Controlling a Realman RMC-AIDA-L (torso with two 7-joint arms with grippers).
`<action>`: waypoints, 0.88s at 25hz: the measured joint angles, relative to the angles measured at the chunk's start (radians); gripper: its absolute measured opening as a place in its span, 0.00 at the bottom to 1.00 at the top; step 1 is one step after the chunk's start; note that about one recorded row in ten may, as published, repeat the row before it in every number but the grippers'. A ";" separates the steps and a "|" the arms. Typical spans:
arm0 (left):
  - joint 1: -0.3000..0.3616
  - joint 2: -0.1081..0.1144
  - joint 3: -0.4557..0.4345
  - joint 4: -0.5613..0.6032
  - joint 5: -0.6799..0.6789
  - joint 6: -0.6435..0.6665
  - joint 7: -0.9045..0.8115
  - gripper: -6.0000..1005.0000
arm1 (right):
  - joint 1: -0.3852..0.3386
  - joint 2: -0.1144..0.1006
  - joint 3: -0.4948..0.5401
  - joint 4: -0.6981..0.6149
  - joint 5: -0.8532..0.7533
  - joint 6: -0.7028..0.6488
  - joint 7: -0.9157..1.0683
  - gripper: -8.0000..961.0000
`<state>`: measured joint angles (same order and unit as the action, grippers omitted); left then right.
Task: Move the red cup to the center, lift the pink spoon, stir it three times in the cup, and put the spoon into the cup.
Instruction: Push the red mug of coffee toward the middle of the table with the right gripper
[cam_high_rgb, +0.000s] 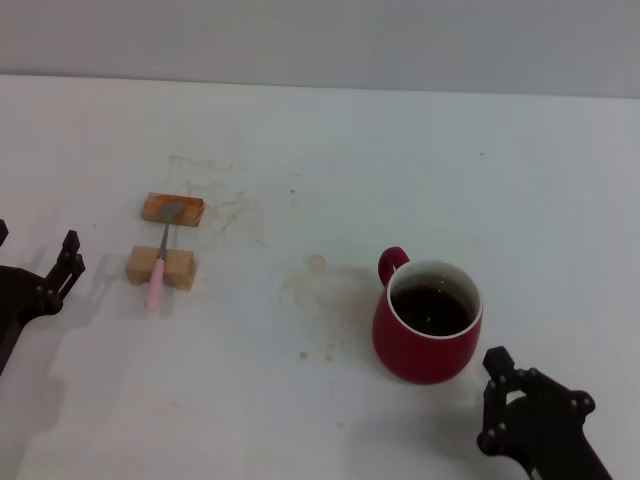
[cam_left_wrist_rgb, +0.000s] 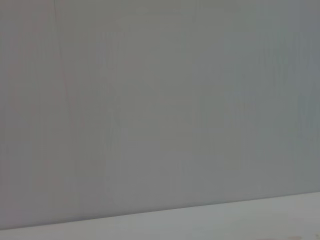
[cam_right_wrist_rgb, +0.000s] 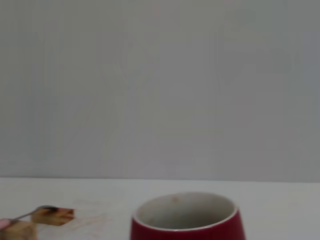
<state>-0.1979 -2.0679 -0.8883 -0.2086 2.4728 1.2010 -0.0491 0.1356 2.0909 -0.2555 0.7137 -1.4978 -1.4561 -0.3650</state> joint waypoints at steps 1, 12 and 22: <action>0.000 0.000 0.000 0.000 0.000 0.000 0.000 0.84 | 0.003 0.000 0.009 -0.004 0.000 0.005 0.000 0.01; 0.003 0.000 0.000 0.000 0.000 0.001 0.000 0.84 | 0.016 0.000 0.082 -0.032 0.001 0.049 0.000 0.01; 0.001 -0.001 0.002 -0.001 0.000 0.005 0.000 0.84 | 0.034 0.000 0.097 -0.033 0.000 0.071 0.000 0.01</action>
<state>-0.1974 -2.0684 -0.8862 -0.2099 2.4727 1.2058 -0.0491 0.1700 2.0908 -0.1589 0.6804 -1.4980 -1.3854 -0.3650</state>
